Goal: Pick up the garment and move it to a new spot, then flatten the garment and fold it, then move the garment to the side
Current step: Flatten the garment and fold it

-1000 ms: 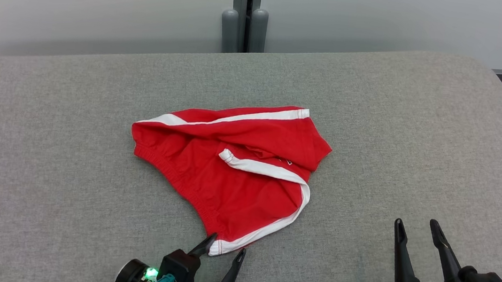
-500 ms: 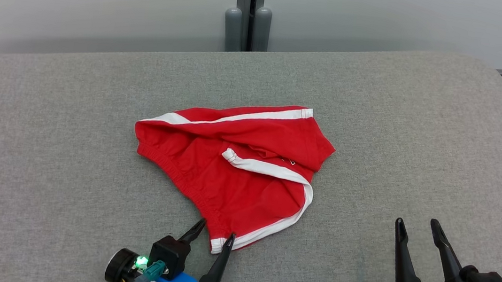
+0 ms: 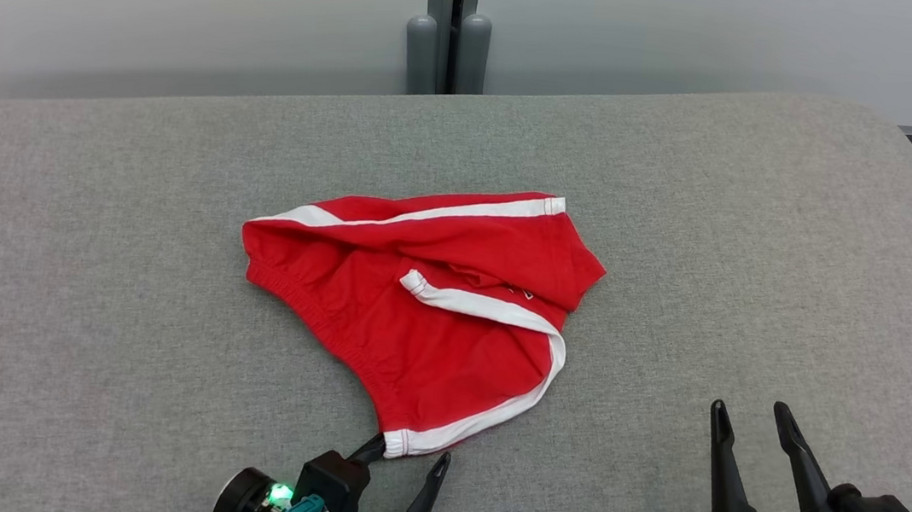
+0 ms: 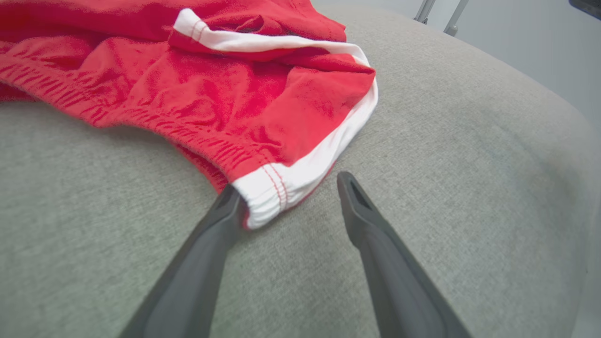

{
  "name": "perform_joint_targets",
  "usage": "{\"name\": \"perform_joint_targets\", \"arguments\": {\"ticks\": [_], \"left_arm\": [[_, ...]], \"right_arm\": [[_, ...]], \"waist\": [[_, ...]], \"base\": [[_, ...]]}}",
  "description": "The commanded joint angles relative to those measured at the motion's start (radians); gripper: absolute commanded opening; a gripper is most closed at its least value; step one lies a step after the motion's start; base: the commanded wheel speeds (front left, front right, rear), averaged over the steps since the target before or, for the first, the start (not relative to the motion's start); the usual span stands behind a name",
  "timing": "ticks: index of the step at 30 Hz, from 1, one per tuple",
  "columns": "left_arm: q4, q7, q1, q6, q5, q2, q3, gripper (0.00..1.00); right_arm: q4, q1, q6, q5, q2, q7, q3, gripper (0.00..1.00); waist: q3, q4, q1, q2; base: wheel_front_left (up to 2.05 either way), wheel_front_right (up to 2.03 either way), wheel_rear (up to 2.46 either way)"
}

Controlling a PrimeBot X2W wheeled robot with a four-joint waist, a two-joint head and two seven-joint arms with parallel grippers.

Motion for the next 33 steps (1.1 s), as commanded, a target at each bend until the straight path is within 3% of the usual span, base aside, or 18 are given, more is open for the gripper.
{"name": "perform_joint_targets", "arguments": {"ticks": [1, 10, 11, 12, 14, 21, 33], "left_arm": [[0.000, -0.005, -0.019, -0.002, -0.006, 0.000, -0.008, 1.00], [0.024, -0.005, -0.073, -0.002, -0.070, -0.006, -0.063, 1.00], [0.028, -0.005, -0.075, -0.002, -0.078, -0.006, -0.064, 0.80], [0.032, -0.005, -0.076, -0.002, -0.086, -0.006, -0.064, 0.47], [0.040, -0.005, -0.077, -0.002, -0.097, -0.006, -0.062, 0.00], [0.028, -0.005, -0.035, -0.002, -0.114, -0.001, -0.022, 0.00], [-0.094, -0.005, 0.080, 0.005, -0.087, 0.087, 0.149, 0.00]], "right_arm": [[0.003, -0.010, 0.000, 0.000, -0.001, -0.003, 0.000, 1.00], [0.015, -0.012, 0.000, -0.002, -0.001, -0.003, 0.008, 1.00], [0.017, -0.010, 0.000, -0.001, -0.001, -0.003, 0.009, 1.00], [0.018, -0.007, 0.000, -0.001, -0.001, -0.003, 0.009, 1.00], [0.022, 0.000, 0.000, -0.001, -0.001, -0.003, 0.008, 1.00], [0.030, 0.025, 0.000, 0.004, -0.001, -0.003, -0.002, 1.00], [0.050, 0.025, 0.000, 0.023, -0.002, -0.003, -0.010, 1.00]], "waist": [[0.000, -0.002, 0.0000, 0.0000], [-0.011, -0.019, 0.0000, 0.0000], [-0.014, -0.019, 0.0000, 0.0000], [-0.017, -0.019, 0.0000, 0.0000], [-0.022, -0.016, 0.0000, 0.0000], [-0.047, 0.028, 0.0000, 0.0000], [-0.059, 0.133, 0.0000, 0.0000]], "base": [[0.00, 0.00, 0.00], [0.00, 0.00, 0.00], [0.00, 0.00, 0.00], [0.00, 0.00, 0.00], [0.00, 0.00, 0.00], [0.00, 0.00, 0.00], [0.00, 0.00, 0.00]]}}
